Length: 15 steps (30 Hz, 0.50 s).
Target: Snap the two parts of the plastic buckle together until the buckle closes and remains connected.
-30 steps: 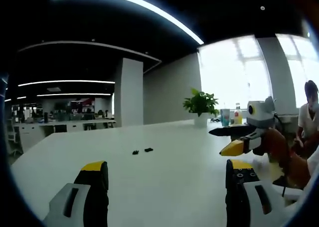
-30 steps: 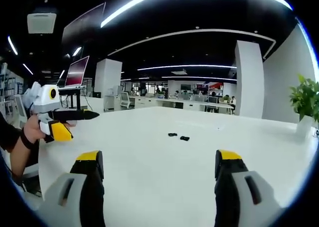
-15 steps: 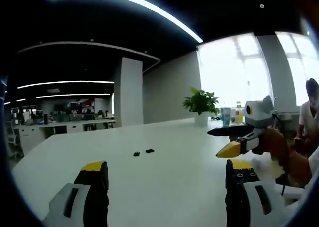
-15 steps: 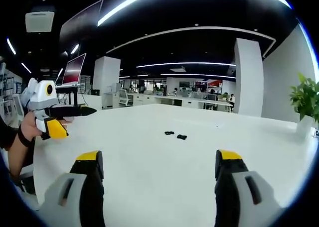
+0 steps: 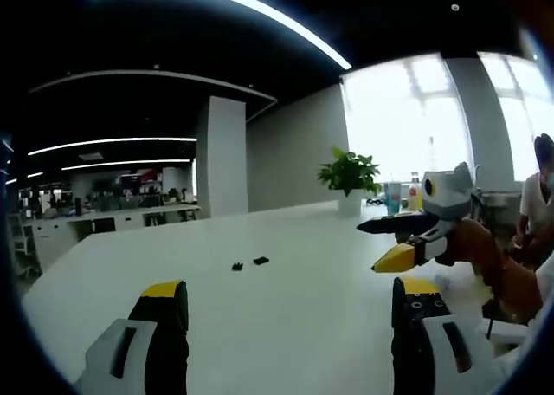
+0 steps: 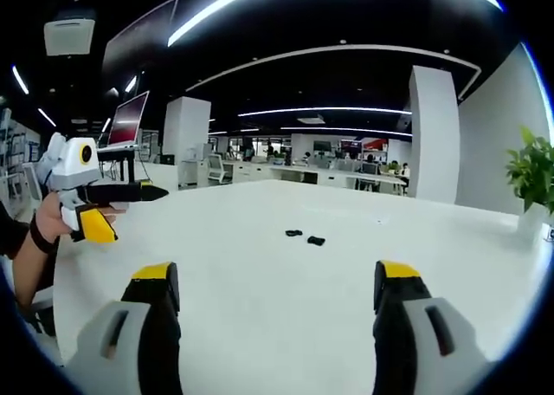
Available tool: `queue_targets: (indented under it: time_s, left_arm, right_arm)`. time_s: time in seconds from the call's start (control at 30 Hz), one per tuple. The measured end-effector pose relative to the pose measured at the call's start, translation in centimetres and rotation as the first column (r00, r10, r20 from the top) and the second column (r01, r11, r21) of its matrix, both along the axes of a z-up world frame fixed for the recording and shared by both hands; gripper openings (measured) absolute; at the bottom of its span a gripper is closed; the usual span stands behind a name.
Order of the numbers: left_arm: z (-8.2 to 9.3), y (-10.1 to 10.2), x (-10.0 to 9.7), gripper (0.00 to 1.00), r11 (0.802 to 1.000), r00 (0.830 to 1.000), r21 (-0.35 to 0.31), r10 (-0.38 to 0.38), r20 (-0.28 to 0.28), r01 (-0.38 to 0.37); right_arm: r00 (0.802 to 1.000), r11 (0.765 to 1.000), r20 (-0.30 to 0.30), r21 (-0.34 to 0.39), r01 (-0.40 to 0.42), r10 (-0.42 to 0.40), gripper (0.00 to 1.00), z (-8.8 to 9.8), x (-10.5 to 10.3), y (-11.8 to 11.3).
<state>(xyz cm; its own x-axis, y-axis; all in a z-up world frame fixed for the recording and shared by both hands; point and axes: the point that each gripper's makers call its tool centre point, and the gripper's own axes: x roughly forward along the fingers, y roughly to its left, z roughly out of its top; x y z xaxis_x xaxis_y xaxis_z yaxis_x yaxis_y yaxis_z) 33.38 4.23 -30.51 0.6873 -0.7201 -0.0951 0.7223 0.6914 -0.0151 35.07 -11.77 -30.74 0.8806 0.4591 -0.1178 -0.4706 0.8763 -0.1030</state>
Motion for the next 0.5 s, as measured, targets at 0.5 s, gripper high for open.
queue_targets:
  time_s: [0.5]
  left_arm:
    - [0.1, 0.0, 1.4, 1.00, 1.000, 1.000, 0.008, 0.015, -0.006, -0.015]
  right_arm:
    - [1.000, 1.000, 0.004, -0.014, -0.011, 0.011, 0.93, 0.5, 1.4, 0.5]
